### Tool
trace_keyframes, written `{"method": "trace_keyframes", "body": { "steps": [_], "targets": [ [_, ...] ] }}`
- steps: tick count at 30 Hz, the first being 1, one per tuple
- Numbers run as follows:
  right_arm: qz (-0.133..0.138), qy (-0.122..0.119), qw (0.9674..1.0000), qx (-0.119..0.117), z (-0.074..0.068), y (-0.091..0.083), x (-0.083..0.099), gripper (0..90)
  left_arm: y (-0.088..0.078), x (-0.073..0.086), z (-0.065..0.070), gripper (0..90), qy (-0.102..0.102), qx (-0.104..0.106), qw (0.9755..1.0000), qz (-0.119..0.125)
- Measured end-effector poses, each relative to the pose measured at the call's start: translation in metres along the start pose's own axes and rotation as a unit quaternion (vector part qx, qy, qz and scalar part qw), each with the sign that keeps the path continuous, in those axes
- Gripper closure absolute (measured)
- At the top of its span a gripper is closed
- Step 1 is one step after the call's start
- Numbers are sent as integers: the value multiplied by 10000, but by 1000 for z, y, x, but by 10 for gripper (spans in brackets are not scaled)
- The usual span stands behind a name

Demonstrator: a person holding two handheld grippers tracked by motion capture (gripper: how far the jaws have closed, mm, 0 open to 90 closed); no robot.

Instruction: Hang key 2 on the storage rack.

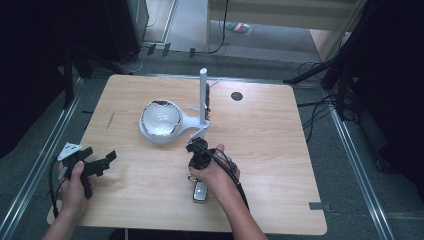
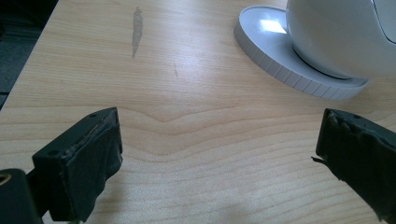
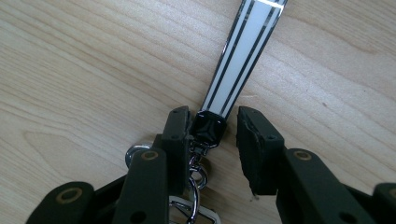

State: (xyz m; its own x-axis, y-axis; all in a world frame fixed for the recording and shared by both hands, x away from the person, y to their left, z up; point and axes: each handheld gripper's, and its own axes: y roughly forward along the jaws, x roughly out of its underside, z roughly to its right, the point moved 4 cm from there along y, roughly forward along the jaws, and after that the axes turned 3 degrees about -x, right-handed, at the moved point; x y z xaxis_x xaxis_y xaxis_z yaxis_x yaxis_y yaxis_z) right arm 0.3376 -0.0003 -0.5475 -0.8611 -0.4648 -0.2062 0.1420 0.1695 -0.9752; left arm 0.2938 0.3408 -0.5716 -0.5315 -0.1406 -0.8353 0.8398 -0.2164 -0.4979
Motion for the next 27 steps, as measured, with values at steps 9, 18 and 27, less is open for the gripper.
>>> {"method": "trace_keyframes", "body": {
  "steps": [9, 18, 27],
  "targets": [
    [2, -14, 9999, 139, -1, 0, 0, 751, 0, 0, 0, 7, 7, -5, 10000, -5],
    [279, -41, 9996, 66, 1, 0, 5, 758, 0, 0, 0, 7, 1, 5, 10000, 2],
    [1113, 191, 9935, -175, 10, -12, 15, 758, 0, 0, 0, 7, -3, -4, 10000, 2]
  ]
}}
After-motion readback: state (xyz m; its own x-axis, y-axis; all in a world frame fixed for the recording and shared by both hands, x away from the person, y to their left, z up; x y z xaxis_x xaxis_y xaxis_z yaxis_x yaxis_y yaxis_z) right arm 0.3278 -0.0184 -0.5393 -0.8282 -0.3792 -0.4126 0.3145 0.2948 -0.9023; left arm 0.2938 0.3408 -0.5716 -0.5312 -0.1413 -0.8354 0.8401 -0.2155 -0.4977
